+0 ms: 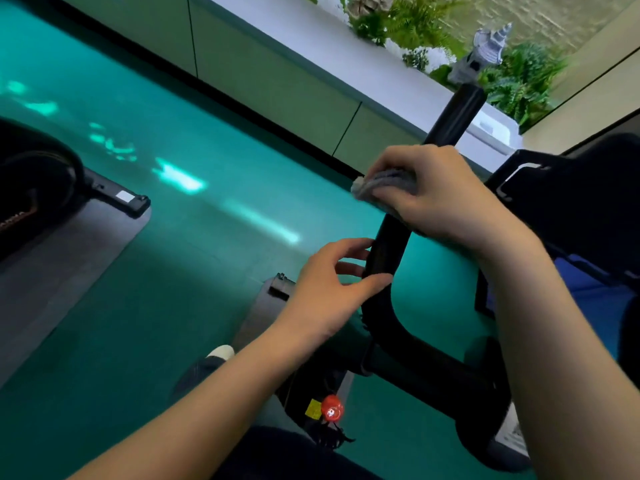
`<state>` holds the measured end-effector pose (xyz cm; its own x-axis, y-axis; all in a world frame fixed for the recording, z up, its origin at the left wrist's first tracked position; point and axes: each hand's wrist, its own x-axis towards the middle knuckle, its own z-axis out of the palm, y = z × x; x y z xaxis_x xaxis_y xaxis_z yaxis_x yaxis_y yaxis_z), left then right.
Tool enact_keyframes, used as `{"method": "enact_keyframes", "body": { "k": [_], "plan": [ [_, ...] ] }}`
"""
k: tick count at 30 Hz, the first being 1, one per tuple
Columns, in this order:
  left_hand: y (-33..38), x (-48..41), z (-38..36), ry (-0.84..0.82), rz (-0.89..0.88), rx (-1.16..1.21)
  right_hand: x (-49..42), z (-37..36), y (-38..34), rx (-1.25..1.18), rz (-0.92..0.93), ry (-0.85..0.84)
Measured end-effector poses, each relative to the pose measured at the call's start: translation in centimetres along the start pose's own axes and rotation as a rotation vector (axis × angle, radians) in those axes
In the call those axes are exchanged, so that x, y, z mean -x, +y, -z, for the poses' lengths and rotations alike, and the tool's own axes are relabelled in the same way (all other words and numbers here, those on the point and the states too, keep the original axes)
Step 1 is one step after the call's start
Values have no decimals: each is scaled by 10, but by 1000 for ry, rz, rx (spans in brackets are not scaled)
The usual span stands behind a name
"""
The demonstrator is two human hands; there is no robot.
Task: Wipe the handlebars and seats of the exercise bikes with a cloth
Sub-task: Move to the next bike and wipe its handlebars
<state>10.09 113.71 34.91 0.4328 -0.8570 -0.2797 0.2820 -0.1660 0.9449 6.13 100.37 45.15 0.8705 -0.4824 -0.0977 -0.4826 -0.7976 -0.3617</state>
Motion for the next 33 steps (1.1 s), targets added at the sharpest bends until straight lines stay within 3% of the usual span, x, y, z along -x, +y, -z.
{"method": "enact_keyframes", "body": {
  "k": [4, 8, 13, 20, 22, 24, 30, 33],
  "plan": [
    [-9, 11, -2, 31, 7, 25, 11, -15, -2, 158, 30, -28],
    [-13, 23, -2, 20, 23, 89, 35, -13, -2, 46, 38, -65],
    [-15, 29, -2, 20, 0, 114, 47, -25, 2, -138, -80, 205],
    [-13, 30, 1, -22, -43, 65, 98, -55, -2, -502, -115, 287],
    [-14, 31, 2, -29, -29, 86, 97, -54, 3, -584, -172, 437],
    [-14, 32, 2, -17, -24, 103, 97, -58, 3, -570, -232, 551],
    [-8, 30, 6, -29, -59, 58, 125, -74, -4, -564, -276, 546],
    [-4, 26, 8, -37, -70, -3, 112, -63, 8, -560, -431, 747]
  ]
}}
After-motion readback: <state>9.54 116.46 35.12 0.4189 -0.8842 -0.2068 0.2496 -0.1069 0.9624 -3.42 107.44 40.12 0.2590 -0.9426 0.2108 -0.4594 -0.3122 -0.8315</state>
